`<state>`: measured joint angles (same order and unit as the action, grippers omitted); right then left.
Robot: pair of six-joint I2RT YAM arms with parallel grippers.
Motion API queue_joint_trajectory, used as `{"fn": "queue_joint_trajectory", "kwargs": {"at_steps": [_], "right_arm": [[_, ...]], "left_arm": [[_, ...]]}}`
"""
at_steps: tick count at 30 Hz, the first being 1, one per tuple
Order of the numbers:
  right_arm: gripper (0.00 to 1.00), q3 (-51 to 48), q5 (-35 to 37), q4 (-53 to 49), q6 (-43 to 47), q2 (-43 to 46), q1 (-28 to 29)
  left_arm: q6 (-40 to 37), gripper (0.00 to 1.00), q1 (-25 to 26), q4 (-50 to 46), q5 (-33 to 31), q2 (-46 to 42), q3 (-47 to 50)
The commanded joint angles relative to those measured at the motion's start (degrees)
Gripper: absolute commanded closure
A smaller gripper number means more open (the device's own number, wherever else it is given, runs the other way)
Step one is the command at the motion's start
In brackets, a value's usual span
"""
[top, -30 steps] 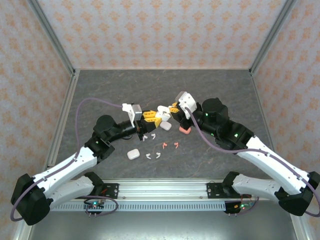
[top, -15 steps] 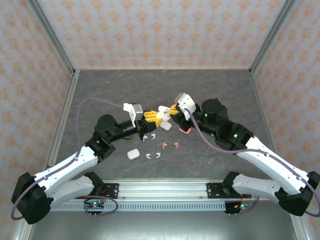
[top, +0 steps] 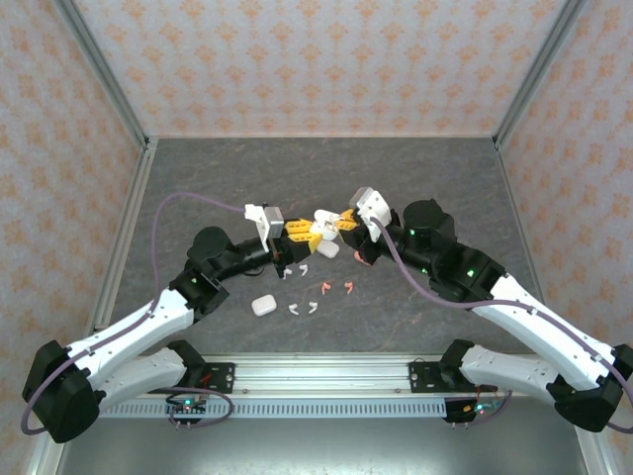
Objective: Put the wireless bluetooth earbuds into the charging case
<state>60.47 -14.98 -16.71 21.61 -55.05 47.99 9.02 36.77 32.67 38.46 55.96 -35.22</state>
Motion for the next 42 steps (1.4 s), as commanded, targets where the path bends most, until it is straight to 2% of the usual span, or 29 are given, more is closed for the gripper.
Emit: {"fn": "queue_joint_trajectory", "kwargs": {"at_steps": [1,14,24,31,42], "right_arm": [[0.83,-0.8,-2.0,-0.5,-1.3,0.8,0.3],[0.83,-1.0,-4.8,-0.5,-2.3,-0.3,0.4],[0.78,-0.3,-7.0,-0.7,-3.8,-0.6,0.3],[0.74,0.6,-11.4,-0.9,-5.1,-0.6,-1.5],[0.73,0.5,-17.4,0.6,-7.5,-0.5,-4.1]], "left_arm": [[0.2,1.00,0.4,3.6,-0.6,0.0,-2.3],[0.1,1.00,0.7,4.2,-0.4,-0.3,-2.0],[0.0,1.00,0.8,4.2,-0.5,-0.7,-1.6],[-0.1,1.00,0.9,4.2,-0.7,-0.8,-1.3],[-0.2,1.00,0.9,4.2,-0.8,-0.8,-1.3]]}}
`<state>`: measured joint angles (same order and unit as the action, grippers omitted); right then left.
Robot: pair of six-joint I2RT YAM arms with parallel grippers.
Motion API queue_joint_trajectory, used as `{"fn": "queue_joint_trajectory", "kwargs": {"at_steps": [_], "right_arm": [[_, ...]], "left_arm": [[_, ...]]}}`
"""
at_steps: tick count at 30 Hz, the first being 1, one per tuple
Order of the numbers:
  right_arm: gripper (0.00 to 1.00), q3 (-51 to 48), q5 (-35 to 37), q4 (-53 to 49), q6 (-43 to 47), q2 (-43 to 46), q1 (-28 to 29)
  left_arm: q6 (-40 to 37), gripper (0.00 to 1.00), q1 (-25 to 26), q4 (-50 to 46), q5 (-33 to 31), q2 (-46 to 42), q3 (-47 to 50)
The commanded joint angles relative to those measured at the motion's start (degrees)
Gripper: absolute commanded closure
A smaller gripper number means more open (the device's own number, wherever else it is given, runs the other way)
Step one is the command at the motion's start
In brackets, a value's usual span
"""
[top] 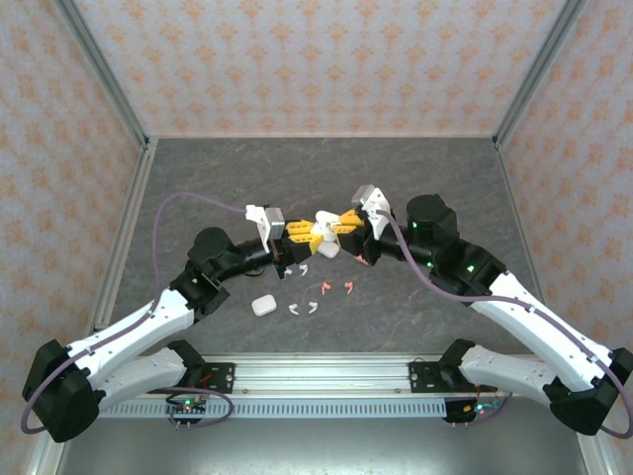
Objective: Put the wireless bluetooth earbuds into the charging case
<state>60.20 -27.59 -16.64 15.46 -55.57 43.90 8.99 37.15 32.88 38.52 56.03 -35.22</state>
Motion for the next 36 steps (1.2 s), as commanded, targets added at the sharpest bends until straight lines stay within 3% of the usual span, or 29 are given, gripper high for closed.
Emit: {"fn": "queue_joint_trajectory", "kwargs": {"at_steps": [1,13,22,29,36], "right_arm": [[0.73,0.8,-4.8,0.5,-1.5,0.0,0.0],[0.53,3.5,-5.5,0.0,-3.2,0.4,-1.3],[0.29,3.8,-6.7,1.8,-7.3,3.5,-4.4],[0.01,0.8,-19.4,9.7,-21.4,0.4,-14.6],[0.01,-0.4,-29.7,16.5,-27.1,-3.0,-15.0]], "left_arm": [[-0.2,1.00,0.5,4.0,-0.8,-0.8,-1.3],[-0.4,1.00,0.5,3.9,-0.9,-1.1,-1.2],[-0.5,1.00,0.5,4.6,-1.2,-0.8,-1.0],[-0.4,1.00,0.5,4.7,-0.6,-0.4,-1.6],[-0.5,1.00,0.5,4.6,-0.6,-0.3,-1.6]]}}
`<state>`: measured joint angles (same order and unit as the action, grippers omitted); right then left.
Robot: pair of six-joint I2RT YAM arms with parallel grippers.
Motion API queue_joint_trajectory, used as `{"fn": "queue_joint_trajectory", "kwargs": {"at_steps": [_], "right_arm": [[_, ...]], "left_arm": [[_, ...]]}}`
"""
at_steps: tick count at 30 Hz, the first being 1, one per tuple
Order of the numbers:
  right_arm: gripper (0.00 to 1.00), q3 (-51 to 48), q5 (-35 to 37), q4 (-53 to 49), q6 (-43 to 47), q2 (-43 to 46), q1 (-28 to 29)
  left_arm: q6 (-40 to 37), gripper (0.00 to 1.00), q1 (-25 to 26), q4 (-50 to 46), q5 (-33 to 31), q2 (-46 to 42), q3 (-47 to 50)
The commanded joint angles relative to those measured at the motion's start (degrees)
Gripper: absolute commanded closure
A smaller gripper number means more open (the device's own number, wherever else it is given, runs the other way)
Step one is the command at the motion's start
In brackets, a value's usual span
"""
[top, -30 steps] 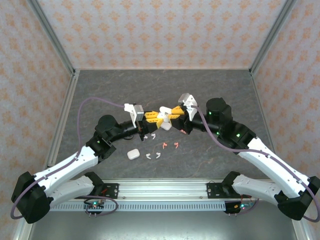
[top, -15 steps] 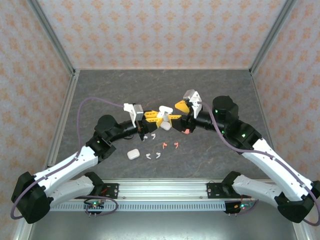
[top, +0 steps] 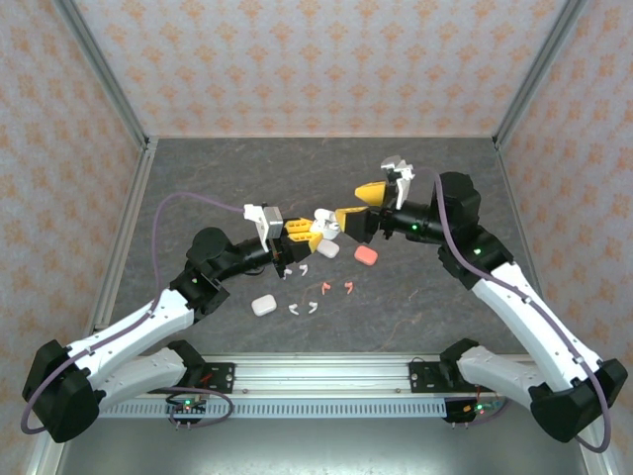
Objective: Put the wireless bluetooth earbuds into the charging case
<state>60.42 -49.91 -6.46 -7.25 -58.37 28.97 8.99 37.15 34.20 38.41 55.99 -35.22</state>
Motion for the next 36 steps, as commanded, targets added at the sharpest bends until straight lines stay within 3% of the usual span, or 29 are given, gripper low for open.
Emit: {"fn": "queue_joint_trajectory", "kwargs": {"at_steps": [1,10,15,18,36], "right_arm": [[0.01,-0.6,-8.1,6.4,-5.0,-0.8,0.0],[0.00,0.8,-13.5,4.1,-5.4,-4.6,1.0],[0.07,2.5,-15.9,0.7,-2.9,-5.6,2.5],[0.13,2.7,-15.4,-0.1,-1.6,-5.2,2.9],[0.14,1.4,-10.9,-3.1,3.0,-0.5,2.9]], "left_arm": [[-0.4,1.00,0.5,3.3,-0.5,-0.3,-1.6],[-0.4,1.00,0.5,3.0,-0.5,-0.3,-1.8],[-0.4,1.00,0.5,2.5,-0.8,-0.2,-2.0],[-0.6,1.00,0.5,1.9,-1.1,-0.1,-1.9],[-1.9,1.00,0.5,0.0,-3.0,-0.1,-1.3]]}}
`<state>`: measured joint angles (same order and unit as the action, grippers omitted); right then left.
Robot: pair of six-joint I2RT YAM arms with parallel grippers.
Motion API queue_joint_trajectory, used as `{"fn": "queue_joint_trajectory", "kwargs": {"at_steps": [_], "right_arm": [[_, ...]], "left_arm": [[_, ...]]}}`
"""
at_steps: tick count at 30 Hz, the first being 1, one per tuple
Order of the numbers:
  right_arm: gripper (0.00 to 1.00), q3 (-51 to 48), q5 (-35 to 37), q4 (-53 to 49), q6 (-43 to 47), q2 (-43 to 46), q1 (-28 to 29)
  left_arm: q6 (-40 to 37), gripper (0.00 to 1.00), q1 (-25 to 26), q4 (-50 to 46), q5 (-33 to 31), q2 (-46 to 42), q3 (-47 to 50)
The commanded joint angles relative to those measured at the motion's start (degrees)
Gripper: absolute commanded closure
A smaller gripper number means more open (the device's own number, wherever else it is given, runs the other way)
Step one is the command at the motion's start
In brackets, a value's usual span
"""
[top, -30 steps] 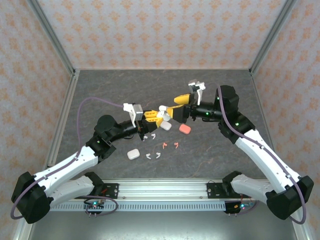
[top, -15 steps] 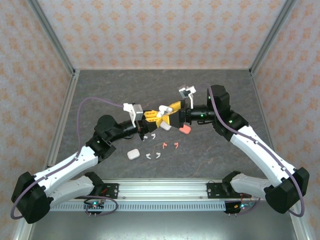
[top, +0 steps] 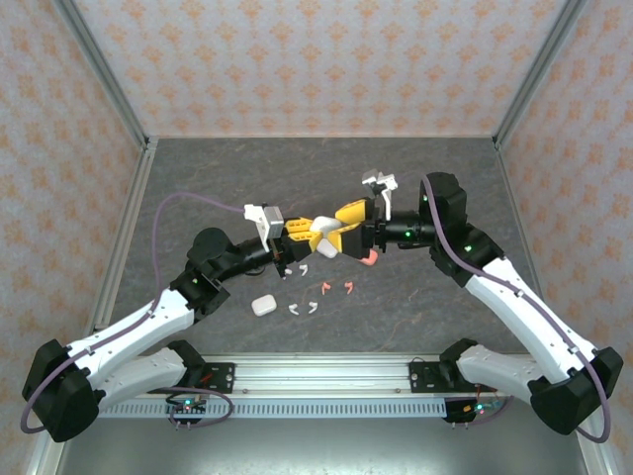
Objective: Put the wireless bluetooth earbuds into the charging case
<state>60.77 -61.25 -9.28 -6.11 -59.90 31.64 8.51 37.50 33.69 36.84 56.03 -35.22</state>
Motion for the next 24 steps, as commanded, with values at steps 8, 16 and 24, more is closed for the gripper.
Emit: {"fn": "queue_joint_trajectory", "kwargs": {"at_steps": [8,16,24], "right_arm": [[0.14,1.9,14.6,-6.0,3.8,3.3,-0.5],[0.03,-1.0,42.1,-8.1,4.3,9.4,-1.6],[0.03,-4.6,46.4,-7.0,3.6,13.1,-1.8]], "left_arm": [[-1.3,1.00,0.1,-1.0,-2.9,-0.4,-1.3],[2.1,1.00,-1.0,-6.9,-9.8,2.1,-3.3],[13.6,1.00,-11.2,-9.2,-9.8,13.5,-6.8]]}}
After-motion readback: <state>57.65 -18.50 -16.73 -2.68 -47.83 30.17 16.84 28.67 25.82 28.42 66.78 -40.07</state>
